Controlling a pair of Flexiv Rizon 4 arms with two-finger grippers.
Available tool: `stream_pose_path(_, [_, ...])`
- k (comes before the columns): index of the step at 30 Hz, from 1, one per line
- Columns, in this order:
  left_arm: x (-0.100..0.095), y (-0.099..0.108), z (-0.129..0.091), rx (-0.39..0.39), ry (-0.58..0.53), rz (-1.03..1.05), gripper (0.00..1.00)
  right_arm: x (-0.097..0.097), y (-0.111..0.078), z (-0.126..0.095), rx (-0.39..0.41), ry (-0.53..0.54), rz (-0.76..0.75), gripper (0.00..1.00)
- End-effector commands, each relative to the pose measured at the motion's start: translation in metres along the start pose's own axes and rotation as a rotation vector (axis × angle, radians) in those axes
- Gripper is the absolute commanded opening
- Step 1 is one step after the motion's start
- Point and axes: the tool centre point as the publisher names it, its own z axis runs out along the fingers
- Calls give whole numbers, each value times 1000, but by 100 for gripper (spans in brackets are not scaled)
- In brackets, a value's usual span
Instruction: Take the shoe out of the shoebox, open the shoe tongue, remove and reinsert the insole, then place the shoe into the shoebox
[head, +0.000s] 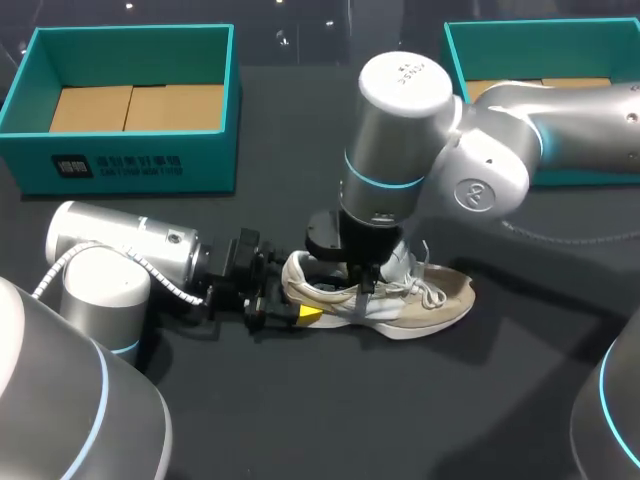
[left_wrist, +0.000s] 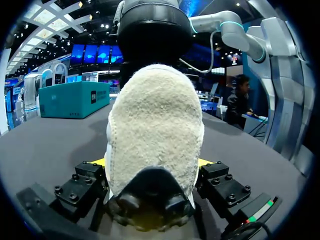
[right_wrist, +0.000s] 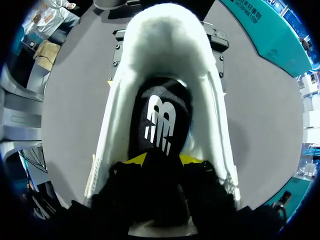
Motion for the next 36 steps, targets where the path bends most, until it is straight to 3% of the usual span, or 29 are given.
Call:
stream_pose_path(1, [1, 3, 4, -1, -2, 0, 0, 16, -2, 38, -11, 13, 12, 14])
stream_pose_path(3, [1, 3, 4, -1, -2, 0, 0, 23, -4, 39, -18, 21, 24, 0])
stream_pose_path(8, [1, 3, 4, -1, -2, 0, 0, 30, -9, 37, -26, 32, 39, 0])
stream_pose_path(13, [1, 3, 4, -1, -2, 0, 0, 31, -13, 22, -77, 40, 28, 0])
stream_pose_path(23, [1, 3, 4, -1, -2, 0, 0, 25, -20, -13, -204, 35, -63, 0])
stream_pose_path(36, [1, 3, 4, -1, -2, 0, 0, 17, -22, -34, -322, 18, -141, 0])
